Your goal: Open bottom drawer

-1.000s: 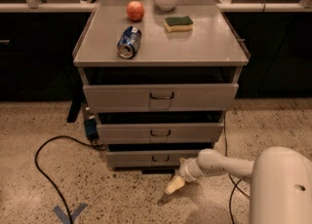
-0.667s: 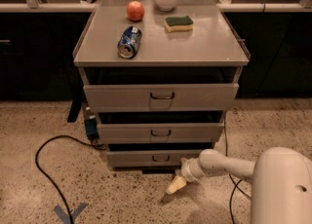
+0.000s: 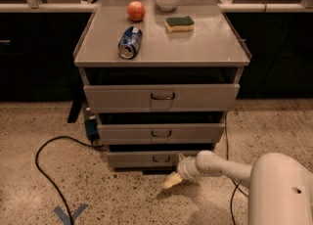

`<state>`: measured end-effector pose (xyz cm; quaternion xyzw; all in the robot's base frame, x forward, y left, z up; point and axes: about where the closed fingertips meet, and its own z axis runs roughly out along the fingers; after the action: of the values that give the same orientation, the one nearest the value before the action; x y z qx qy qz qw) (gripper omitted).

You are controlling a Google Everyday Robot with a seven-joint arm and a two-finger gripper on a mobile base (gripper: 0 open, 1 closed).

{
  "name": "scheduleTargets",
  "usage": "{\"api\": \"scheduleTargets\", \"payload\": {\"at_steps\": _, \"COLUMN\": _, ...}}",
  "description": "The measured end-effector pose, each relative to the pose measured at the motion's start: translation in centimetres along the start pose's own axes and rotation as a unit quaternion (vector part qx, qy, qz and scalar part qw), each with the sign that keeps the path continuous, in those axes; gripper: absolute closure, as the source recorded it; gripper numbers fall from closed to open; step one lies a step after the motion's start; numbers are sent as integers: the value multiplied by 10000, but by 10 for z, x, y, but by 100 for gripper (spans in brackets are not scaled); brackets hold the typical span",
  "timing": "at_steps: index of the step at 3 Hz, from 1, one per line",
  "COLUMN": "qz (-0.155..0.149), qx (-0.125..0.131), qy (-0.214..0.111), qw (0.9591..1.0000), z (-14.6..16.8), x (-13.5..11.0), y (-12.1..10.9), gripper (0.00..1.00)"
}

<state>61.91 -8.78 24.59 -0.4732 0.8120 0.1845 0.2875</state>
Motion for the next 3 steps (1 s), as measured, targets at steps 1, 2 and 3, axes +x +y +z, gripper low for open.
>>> {"api": "scheduleTargets", "payload": {"at_steps": 1, "qz": -92, "qx": 194, "qy": -206, "qw": 9996, "z": 17, "x": -10, "y": -15, "gripper": 0}}
{"api": "scheduleTargets", "payload": {"at_steps": 2, "qz": -141, "qx": 287, "qy": -211, "qw": 9993, "z": 33, "x": -12, "y": -28, "gripper": 0}}
{"api": "scheduleTargets", "payload": {"at_steps": 3, "qz": -106, "qx": 272, "qy": -144, "qw": 9995, "z": 50, "x": -7, "y": -38, "gripper": 0}}
